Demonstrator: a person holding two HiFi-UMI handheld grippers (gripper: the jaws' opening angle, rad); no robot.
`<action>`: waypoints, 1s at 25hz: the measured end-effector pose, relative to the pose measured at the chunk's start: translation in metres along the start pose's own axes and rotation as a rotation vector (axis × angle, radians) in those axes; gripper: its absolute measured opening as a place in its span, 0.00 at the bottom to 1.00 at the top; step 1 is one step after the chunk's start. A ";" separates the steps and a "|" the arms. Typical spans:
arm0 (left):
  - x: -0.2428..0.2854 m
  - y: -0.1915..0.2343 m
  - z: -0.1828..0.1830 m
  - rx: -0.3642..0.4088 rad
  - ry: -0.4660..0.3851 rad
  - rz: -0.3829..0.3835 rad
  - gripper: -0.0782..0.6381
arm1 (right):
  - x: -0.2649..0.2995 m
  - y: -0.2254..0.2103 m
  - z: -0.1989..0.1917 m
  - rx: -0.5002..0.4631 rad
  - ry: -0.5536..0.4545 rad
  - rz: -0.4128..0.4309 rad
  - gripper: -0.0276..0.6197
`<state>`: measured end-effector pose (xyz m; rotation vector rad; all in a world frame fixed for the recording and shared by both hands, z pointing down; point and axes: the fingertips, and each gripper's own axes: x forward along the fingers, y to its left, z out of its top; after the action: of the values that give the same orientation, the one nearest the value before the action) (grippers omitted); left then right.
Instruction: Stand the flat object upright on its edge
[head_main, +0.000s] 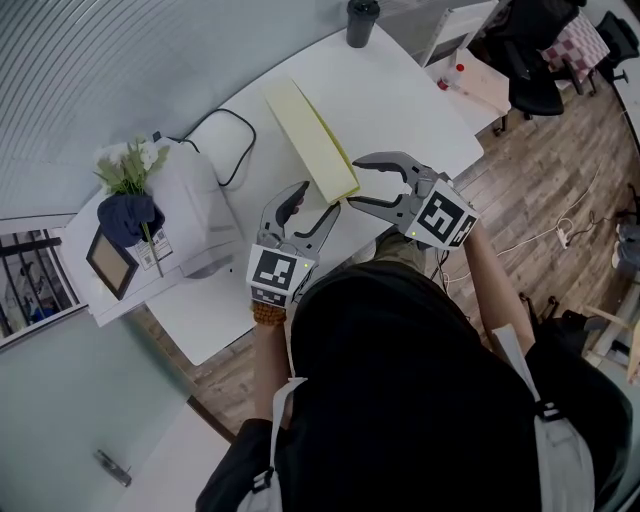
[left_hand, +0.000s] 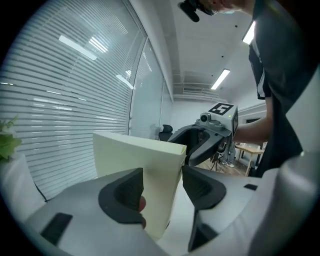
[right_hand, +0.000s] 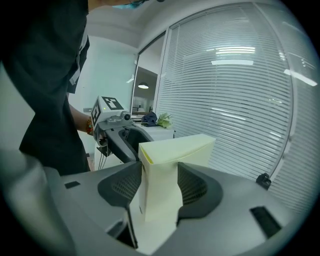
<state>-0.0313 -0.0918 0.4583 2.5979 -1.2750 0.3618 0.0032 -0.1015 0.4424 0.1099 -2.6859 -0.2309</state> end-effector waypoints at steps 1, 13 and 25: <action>-0.001 0.000 0.000 -0.001 -0.002 -0.002 0.46 | 0.001 0.000 -0.003 -0.011 0.014 0.002 0.38; 0.012 0.010 0.003 -0.026 -0.017 0.041 0.43 | 0.014 -0.012 -0.005 -0.049 0.066 -0.035 0.37; 0.021 0.009 0.007 -0.030 -0.011 0.041 0.42 | 0.009 -0.021 -0.011 -0.090 0.142 -0.068 0.37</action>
<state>-0.0251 -0.1141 0.4594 2.5559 -1.3289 0.3339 0.0009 -0.1251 0.4519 0.1827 -2.5284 -0.3517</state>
